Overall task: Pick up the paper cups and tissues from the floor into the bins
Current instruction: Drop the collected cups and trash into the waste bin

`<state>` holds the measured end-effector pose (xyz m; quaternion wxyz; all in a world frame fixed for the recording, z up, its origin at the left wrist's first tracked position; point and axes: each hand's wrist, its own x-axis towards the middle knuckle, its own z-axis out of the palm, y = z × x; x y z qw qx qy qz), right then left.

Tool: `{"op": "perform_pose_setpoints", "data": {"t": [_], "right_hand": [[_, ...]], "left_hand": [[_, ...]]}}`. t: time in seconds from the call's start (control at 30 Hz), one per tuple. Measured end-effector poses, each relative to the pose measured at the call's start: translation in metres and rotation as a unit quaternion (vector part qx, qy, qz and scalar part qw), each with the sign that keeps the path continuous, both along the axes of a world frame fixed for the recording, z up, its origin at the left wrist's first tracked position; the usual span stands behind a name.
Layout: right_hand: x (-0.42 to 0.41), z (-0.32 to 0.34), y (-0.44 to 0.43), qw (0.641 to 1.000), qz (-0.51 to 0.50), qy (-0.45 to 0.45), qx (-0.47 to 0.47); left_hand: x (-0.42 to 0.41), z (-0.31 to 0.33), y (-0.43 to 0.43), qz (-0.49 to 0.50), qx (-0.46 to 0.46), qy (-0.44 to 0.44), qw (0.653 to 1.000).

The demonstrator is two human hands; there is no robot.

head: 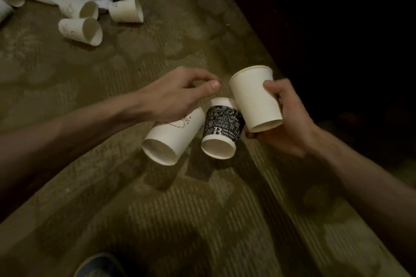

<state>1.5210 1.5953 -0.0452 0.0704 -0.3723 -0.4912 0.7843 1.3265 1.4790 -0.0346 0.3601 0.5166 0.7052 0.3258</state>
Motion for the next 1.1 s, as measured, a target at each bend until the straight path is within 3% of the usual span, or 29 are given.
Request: {"op": "perform_pose_setpoints", "data": {"t": [0.23,0.43,0.73,1.0,1.1], "right_hand": [[0.085,0.074,0.044,0.991,-0.094,0.097,-0.006],[0.191,0.14,0.083,0.969,-0.191,0.153,0.03],[0.379,0.204,0.104,0.907,-0.36,0.092,0.2],[0.494,0.189,0.085,0.838,-0.497,0.017,0.224],[0.513,0.171,0.086,0.806,-0.527,-0.088,0.257]], "left_hand": [[0.072,0.076,0.07,-0.085,0.034,-0.041,0.995],[0.164,0.147,0.145,-0.162,0.087,0.01,0.983],[0.361,0.19,0.238,-0.277,0.206,0.001,0.939],[0.512,0.153,0.271,-0.304,0.255,-0.005,0.918],[0.545,0.127,0.274,-0.318,0.244,0.001,0.916]]}}
